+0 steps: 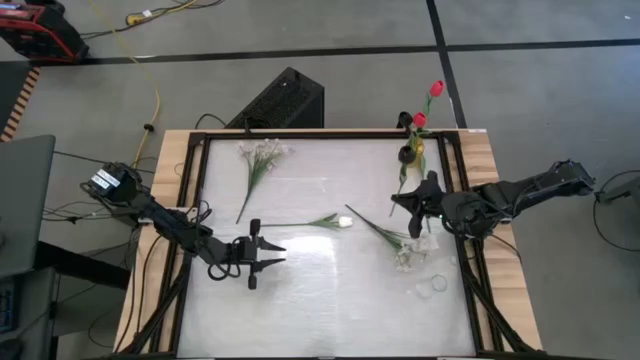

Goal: Sort flowers into vase by color
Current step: Put the black flower into the yellow flower vase

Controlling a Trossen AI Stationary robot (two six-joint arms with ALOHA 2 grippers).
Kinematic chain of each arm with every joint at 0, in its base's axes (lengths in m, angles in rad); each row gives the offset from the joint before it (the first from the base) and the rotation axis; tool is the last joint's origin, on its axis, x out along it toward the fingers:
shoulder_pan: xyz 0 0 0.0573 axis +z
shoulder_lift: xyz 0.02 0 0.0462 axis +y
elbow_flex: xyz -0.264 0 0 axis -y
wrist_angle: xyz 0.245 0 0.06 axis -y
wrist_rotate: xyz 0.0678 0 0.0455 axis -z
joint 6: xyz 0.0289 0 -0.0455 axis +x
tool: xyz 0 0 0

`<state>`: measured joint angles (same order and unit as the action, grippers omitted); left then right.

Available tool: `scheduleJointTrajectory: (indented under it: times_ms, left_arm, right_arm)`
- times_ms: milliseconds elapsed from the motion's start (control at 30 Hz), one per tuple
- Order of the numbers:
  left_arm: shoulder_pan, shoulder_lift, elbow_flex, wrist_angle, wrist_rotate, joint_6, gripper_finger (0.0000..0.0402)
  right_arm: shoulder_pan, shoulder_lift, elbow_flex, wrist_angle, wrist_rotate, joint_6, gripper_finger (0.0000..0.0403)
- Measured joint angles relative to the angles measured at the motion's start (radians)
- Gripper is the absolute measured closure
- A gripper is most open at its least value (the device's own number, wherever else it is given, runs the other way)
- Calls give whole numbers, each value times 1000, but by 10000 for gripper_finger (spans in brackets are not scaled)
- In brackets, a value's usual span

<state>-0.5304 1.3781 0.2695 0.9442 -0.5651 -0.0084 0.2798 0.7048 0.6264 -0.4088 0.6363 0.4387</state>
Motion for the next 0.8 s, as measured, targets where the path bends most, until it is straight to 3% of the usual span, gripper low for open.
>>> scheduleJointTrajectory:
  times_ms: [267,467,800]
  left_arm:
    - [0,0,0,-2,29,17,302]
    - [0,0,0,77,37,54,302]
    - [0,0,0,13,138,0,302]
  right_arm:
    - [-116,-31,0,-167,157,165,376]
    - [-271,-35,0,-180,156,147,376]
    - [-479,-120,0,-216,155,108,377]
